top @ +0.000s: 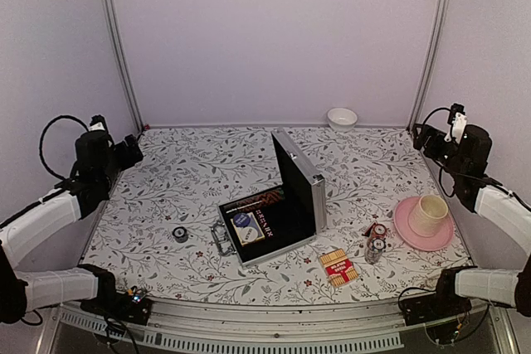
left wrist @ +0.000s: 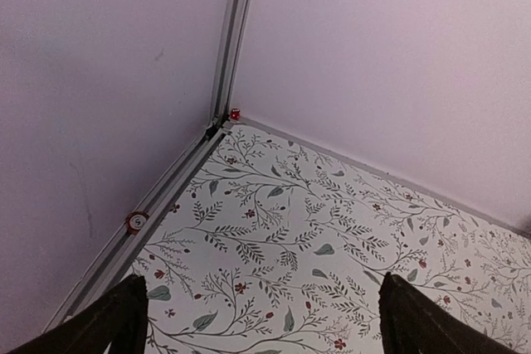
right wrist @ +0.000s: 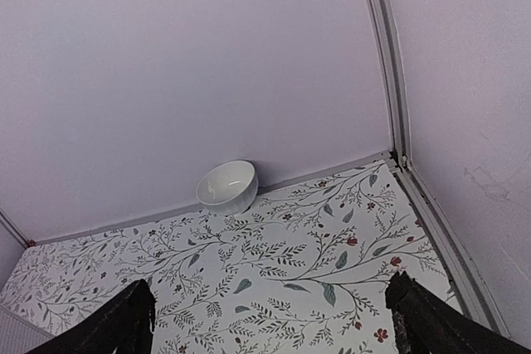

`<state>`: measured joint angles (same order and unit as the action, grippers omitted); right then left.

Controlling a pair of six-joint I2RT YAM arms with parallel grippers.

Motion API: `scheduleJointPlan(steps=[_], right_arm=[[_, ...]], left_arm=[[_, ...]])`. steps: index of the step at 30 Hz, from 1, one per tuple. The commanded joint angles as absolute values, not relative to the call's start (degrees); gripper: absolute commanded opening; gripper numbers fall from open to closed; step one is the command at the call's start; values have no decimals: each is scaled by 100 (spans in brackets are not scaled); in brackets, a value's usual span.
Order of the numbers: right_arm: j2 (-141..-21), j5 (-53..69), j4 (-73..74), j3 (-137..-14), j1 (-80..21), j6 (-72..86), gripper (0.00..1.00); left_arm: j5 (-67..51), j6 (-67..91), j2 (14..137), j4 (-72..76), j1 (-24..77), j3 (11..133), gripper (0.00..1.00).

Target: Pack up texas hold em set

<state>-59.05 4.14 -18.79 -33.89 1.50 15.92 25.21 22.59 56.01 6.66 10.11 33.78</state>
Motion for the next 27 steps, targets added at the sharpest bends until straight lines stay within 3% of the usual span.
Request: scheduleJointPlan(steps=[1,9,15,27], right_arm=[[-5653,-143,-1586,-3500,115,1891,99],[-5266,-147,-1208,-3689,117,2179,99],[-5805,505,199,-4649,-1,1801,99],[-6614,-411,2670,-5196,-3078,2043,98]], left_arm=[[2399,2412,5771,289,1016,3598,97],[1855,2566,5930,-193,1024,3902,97],[1088,2590,5891,-583,1034,4446,97],[109,1316,6455,-1927,1021,6780,97]])
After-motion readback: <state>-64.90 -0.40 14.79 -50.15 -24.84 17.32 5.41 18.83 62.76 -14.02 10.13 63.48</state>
